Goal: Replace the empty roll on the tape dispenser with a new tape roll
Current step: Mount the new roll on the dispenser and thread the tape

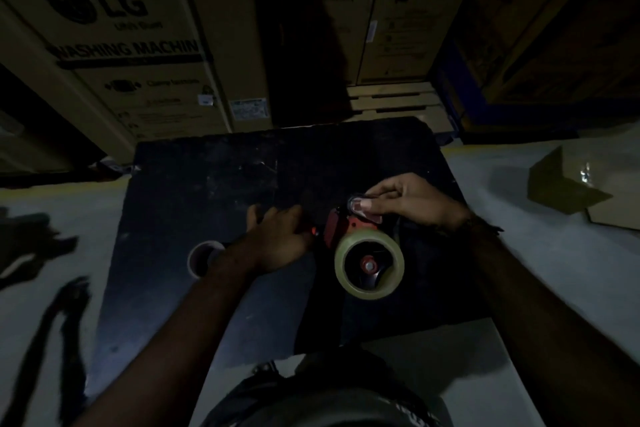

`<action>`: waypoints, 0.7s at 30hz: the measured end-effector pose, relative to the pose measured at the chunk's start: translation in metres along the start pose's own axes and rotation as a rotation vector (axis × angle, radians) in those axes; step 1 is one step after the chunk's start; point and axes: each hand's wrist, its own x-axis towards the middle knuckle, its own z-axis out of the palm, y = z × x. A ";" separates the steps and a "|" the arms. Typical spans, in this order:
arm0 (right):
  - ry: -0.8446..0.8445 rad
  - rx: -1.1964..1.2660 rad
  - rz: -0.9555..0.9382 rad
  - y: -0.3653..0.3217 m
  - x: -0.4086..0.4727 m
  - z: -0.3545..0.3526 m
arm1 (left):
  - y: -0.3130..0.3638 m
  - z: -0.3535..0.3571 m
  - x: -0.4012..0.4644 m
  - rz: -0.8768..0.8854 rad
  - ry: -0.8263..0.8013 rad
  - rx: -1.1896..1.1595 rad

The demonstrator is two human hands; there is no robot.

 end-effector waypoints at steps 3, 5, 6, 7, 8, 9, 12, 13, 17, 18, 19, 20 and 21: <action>0.019 -0.022 -0.048 0.006 -0.003 -0.001 | 0.013 0.004 0.001 -0.029 0.080 -0.222; 0.040 -0.081 -0.072 0.007 -0.005 0.000 | 0.024 0.008 0.003 -0.046 0.107 -0.278; 0.051 -0.088 -0.083 0.007 -0.006 -0.001 | 0.029 0.012 0.003 -0.056 0.109 -0.269; 0.060 -0.085 -0.091 0.005 -0.007 -0.002 | 0.032 0.014 0.004 -0.064 0.126 -0.247; 0.069 -0.083 -0.103 0.004 -0.010 -0.003 | 0.036 0.015 0.003 -0.061 0.153 -0.231; 0.076 -0.086 -0.113 0.003 -0.013 -0.004 | 0.038 0.016 0.003 -0.057 0.184 -0.224; 0.084 -0.087 -0.126 0.003 -0.019 -0.006 | 0.045 0.017 -0.003 -0.057 0.236 -0.273; 0.086 -0.077 -0.122 0.003 -0.021 -0.007 | 0.046 0.018 -0.003 -0.067 0.245 -0.299; 0.081 -0.039 -0.106 0.004 -0.023 -0.007 | 0.056 0.023 -0.007 -0.104 0.277 -0.379; 0.083 -0.021 -0.102 0.006 -0.024 -0.007 | 0.059 0.023 -0.009 -0.116 0.281 -0.397; 0.084 -0.006 -0.102 0.007 -0.024 -0.008 | 0.062 0.023 -0.010 -0.115 0.290 -0.405; 0.085 0.001 -0.103 0.008 -0.025 -0.008 | 0.066 0.022 -0.013 -0.097 0.309 -0.393; 0.085 0.006 -0.102 0.010 -0.025 -0.008 | 0.067 0.023 -0.014 -0.074 0.330 -0.375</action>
